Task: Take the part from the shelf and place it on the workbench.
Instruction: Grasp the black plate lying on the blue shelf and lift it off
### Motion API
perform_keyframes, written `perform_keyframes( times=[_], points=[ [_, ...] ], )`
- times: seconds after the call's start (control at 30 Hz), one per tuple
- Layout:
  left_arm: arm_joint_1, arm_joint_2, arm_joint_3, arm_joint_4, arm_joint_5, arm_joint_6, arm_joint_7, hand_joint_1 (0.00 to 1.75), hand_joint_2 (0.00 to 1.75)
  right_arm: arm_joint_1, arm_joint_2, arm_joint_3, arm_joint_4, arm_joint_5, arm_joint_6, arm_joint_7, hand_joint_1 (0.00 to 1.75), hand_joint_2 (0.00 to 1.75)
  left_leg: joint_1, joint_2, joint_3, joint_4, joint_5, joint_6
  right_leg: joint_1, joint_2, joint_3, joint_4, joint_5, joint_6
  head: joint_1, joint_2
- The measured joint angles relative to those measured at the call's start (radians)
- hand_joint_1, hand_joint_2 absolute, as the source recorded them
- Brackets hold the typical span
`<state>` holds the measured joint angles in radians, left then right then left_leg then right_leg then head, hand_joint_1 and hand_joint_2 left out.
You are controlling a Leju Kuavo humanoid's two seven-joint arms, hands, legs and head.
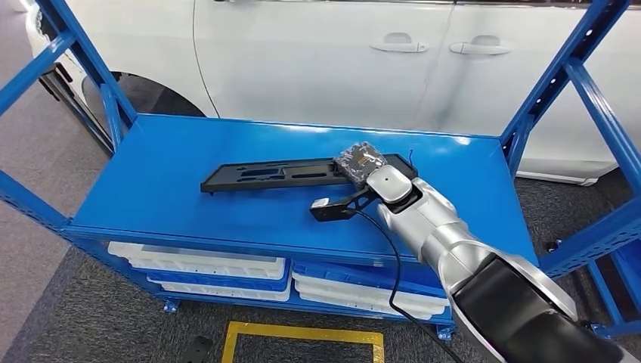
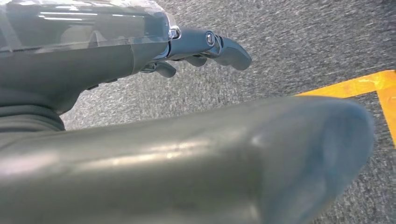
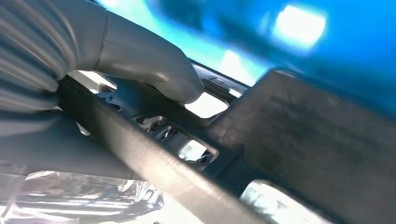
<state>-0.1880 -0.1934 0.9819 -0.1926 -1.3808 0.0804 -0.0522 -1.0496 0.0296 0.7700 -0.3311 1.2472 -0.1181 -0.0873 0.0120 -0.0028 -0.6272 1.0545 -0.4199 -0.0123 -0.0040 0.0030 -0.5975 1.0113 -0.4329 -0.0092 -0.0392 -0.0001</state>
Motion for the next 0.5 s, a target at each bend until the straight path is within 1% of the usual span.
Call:
perform_keyframes(
  times=[0.03, 0.07, 0.13, 0.17, 0.2, 0.23, 0.27, 0.3, 0.33, 0.37, 0.4, 0.43, 0.47, 0.5],
  points=[
    [0.0, 0.0, 0.0, 0.0, 0.001, 0.002, 0.0, 0.0, 0.0, -0.014, 0.002, -0.006, -0.008, -0.009, -0.024, -0.017, 1.75, 1.75, -0.001, 0.0, 0.009, -0.025, 0.004, 0.004, 0.002, 0.001, -0.005, 0.004, -0.001, 0.004, 0.0, 0.0],
    [0.001, 0.0, 0.0, 0.0, 0.002, 0.006, 0.0, 0.0, 0.0, -0.031, 0.005, -0.013, -0.02, -0.018, -0.043, -0.037, 1.75, 1.75, -0.003, -0.001, 0.009, -0.03, 0.0, 0.009, 0.003, 0.003, -0.01, 0.005, 0.0, 0.009, 0.0, 0.0],
    [0.002, 0.0, 0.001, 0.0, 0.005, 0.011, -0.006, 0.0, 0.87, -0.079, 0.01, -0.035, -0.063, -0.057, -0.033, -0.086, 1.75, 1.75, -0.002, 0.0, 0.004, -0.034, 0.005, 0.021, 0.001, 0.003, -0.016, 0.009, -0.003, 0.019, 0.0, 0.0],
    [0.002, 0.0, 0.001, 0.0, 0.007, 0.012, -0.011, 0.0, 1.31, -0.105, 0.011, -0.052, -0.096, -0.096, -0.001, -0.112, 1.75, 1.75, -0.002, 0.0, 0.004, -0.039, 0.009, 0.027, 0.0, 0.003, -0.023, 0.022, -0.018, 0.024, 0.0, 0.0],
    [0.001, 0.0, 0.001, 0.0, 0.009, 0.012, -0.016, 0.0, 1.75, -0.129, 0.012, -0.075, -0.138, -0.153, 0.045, -0.14, 1.75, 1.75, 0.0, 0.0, 0.004, -0.043, 0.013, 0.033, -0.001, 0.002, -0.036, 0.055, -0.043, 0.027, 0.0, 0.0],
    [0.0, 0.0, 0.001, 0.0, 0.011, 0.012, -0.021, 0.0, 1.75, -0.145, 0.011, -0.105, -0.19, -0.234, 0.102, -0.168, 1.75, 1.75, 0.0, 0.0, 0.004, -0.046, 0.015, 0.036, -0.002, 0.002, -0.057, 0.11, -0.079, 0.029, 0.0, 0.0],
    [0.0, 0.0, 0.001, 0.0, 0.014, 0.012, -0.024, 0.0, 1.75, -0.155, 0.01, -0.138, -0.245, -0.327, 0.165, -0.195, 1.75, 1.75, 0.0, -0.001, 0.004, -0.047, 0.015, 0.038, -0.002, 0.002, -0.084, 0.179, -0.115, 0.031, 0.0, 0.0],
    [0.0, 0.0, 0.002, 0.0, 0.017, 0.012, -0.027, 0.0, 1.75, -0.158, 0.007, -0.172, -0.3, -0.429, 0.229, -0.22, 1.75, 1.75, 0.0, -0.002, 0.004, -0.046, 0.015, 0.039, -0.002, 0.002, -0.11, 0.242, -0.14, 0.032, 0.0, 0.0],
    [0.001, 0.0, 0.002, 0.0, 0.02, 0.012, -0.029, 0.0, 1.75, -0.157, 0.005, -0.204, -0.351, -0.529, 0.289, -0.243, 1.75, 1.75, 0.0, -0.004, 0.005, -0.046, 0.013, 0.039, -0.002, 0.002, -0.127, 0.283, -0.147, 0.034, 0.0, 0.0],
    [0.001, 0.0, 0.003, 0.0, 0.023, 0.012, -0.032, 0.0, 1.75, -0.155, 0.003, -0.232, -0.396, -0.622, 0.34, -0.259, 1.75, 1.75, 0.0, -0.006, 0.006, -0.044, 0.011, 0.039, -0.003, 0.002, -0.128, 0.286, -0.133, 0.034, 0.0, 0.0],
    [0.0, 0.0, 0.003, 0.0, 0.026, 0.013, -0.034, 0.0, 1.75, -0.154, 0.002, -0.259, -0.437, -0.717, 0.387, -0.268, 1.75, 1.75, 0.0, -0.008, 0.009, -0.042, 0.009, 0.039, -0.003, 0.002, -0.113, 0.249, -0.1, 0.034, 0.0, 0.0],
    [0.0, 0.0, 0.004, 0.0, 0.029, 0.015, -0.036, 0.0, 1.75, -0.152, 0.001, -0.283, -0.475, -0.813, 0.428, -0.27, 1.75, 1.75, 0.0, -0.01, 0.011, -0.04, 0.005, 0.037, -0.002, 0.002, -0.085, 0.183, -0.057, 0.031, 0.0, 0.0],
    [0.0, 0.0, 0.004, 0.0, 0.032, 0.019, -0.038, 0.0, 1.75, -0.152, 0.0, -0.306, -0.509, -0.907, 0.464, -0.266, 1.75, 1.75, 0.0, -0.011, 0.014, -0.039, 0.003, 0.035, -0.001, 0.001, -0.056, 0.118, -0.024, 0.025, 0.0, 0.0],
    [0.0, 0.0, 0.004, 0.0, 0.034, 0.024, -0.041, 0.0, 1.75, -0.153, -0.001, -0.326, -0.539, -0.993, 0.493, -0.258, 1.75, 1.75, -0.001, -0.013, 0.014, -0.038, 0.001, 0.031, 0.002, 0.001, -0.033, 0.062, -0.001, 0.019, 0.0, 0.0]
  ],
)
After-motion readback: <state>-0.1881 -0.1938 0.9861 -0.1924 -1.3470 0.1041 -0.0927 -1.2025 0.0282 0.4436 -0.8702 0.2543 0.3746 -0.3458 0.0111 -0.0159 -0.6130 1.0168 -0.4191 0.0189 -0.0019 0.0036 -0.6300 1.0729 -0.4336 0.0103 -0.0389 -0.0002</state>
